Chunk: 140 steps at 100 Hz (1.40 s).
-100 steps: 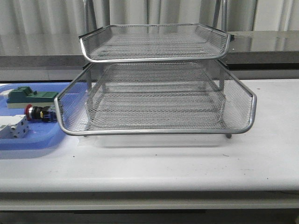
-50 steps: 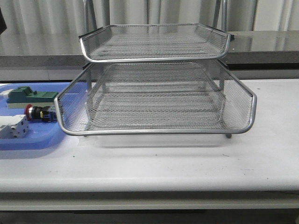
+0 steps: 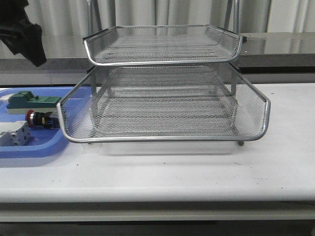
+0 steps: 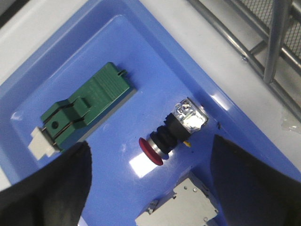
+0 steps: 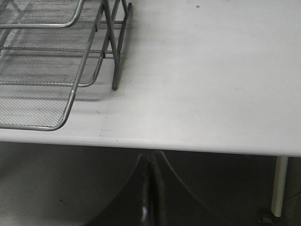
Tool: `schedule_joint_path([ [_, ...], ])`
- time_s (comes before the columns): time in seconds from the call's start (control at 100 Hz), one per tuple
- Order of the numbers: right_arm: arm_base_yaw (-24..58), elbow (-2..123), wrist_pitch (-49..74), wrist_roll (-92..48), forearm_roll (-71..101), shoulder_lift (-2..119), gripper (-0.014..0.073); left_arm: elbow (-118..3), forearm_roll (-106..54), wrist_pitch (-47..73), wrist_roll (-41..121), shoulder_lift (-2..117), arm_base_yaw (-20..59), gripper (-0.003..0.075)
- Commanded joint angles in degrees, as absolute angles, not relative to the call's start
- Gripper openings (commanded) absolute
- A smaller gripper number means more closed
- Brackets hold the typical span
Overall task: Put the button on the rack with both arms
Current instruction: 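Lower the left gripper onto the red push button in the blue tray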
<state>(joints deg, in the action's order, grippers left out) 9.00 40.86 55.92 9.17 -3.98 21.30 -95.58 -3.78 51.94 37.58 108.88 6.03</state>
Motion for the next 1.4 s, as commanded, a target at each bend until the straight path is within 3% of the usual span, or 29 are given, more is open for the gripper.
schedule_joint_path([
  [0.0,8.9,42.8,52.5,9.0,-4.7,21.8,-0.0070,-100.5,-5.6,52.7,42.0,109.9,6.4,0.0503],
  [0.35,8.9,42.8,52.5,9.0,-4.7,21.8,-0.0070,-105.0,-5.8,57.3,48.5,120.0,6.4,0.0503],
  [1.14,8.9,42.8,52.5,9.0,-4.7,21.8,-0.0070,-105.1,-8.3,57.8,53.9,126.7,6.4,0.0498],
  [1.26,8.9,42.8,52.5,9.0,-4.7,21.8,-0.0070,-105.3,-8.3,58.0,53.9,126.8,6.4,0.0435],
  [1.39,8.9,42.8,52.5,9.0,-4.7,21.8,-0.0070,-107.0,-8.3,58.5,53.9,126.8,6.4,0.0294],
])
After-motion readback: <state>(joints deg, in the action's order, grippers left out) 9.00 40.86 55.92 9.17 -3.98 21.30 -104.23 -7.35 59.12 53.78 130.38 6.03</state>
